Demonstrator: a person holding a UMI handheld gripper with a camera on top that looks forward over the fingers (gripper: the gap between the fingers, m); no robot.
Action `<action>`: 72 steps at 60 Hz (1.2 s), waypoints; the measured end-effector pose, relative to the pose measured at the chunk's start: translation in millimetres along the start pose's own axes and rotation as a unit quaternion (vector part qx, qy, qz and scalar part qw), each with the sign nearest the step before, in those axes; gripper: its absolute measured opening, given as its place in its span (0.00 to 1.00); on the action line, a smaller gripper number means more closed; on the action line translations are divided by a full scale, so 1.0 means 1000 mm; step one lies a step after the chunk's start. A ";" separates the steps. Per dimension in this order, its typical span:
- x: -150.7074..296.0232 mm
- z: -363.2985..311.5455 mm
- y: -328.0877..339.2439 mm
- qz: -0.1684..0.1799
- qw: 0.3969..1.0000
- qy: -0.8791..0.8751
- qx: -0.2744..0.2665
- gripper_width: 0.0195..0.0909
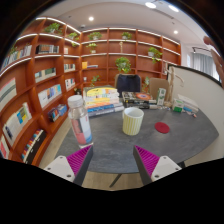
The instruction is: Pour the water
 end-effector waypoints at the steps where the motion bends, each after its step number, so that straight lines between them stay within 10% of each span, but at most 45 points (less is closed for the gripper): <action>1: -0.005 -0.008 0.000 -0.003 1.000 0.001 0.008 0.93; 27: 0.015 -0.096 -0.095 0.089 0.994 0.017 0.056 0.91; 39: 0.023 -0.103 -0.126 0.140 0.988 0.039 0.048 0.45; 72: 0.038 -0.084 -0.143 0.065 0.986 -0.125 0.092 0.26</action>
Point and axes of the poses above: the point between the fingertips, and its own axes, seen from behind it with the camera up: z to the right, x up, y backward, against the way the camera looks, the point moved 9 cm from there along y, backward, against the way the camera looks, and after that the axes turned 11 degrees about z, right-handed, at the moved point
